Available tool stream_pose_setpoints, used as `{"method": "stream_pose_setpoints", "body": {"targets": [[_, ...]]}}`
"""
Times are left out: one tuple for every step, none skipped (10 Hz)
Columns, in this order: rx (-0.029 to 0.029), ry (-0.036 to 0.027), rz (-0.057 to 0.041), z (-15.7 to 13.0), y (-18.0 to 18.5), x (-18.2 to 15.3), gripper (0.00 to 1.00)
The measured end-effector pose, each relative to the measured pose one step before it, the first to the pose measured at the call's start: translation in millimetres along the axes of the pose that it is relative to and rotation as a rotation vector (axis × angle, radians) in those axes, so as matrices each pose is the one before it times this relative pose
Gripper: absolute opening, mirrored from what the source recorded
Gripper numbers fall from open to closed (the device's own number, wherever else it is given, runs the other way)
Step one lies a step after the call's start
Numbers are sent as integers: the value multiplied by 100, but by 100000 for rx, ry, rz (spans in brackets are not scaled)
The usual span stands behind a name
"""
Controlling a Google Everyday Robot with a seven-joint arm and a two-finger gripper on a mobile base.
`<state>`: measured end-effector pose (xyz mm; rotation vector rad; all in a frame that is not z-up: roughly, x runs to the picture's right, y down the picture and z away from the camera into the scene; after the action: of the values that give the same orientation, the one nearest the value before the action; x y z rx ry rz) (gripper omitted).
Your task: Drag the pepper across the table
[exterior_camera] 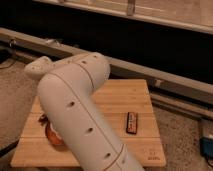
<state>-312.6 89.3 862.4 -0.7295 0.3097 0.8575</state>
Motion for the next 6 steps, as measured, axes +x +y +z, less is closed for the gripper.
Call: {"method": "stream_pose_setpoints", "body": {"targets": [[795, 809, 1781, 685, 342, -256, 80], [945, 416, 1127, 509, 255, -85, 80], [2094, 472, 1841, 940, 312, -54, 80], [1654, 339, 889, 544, -44, 11, 80], [1607, 566, 852, 892, 114, -88, 80], [1560, 701, 324, 635, 158, -44, 80]]}}
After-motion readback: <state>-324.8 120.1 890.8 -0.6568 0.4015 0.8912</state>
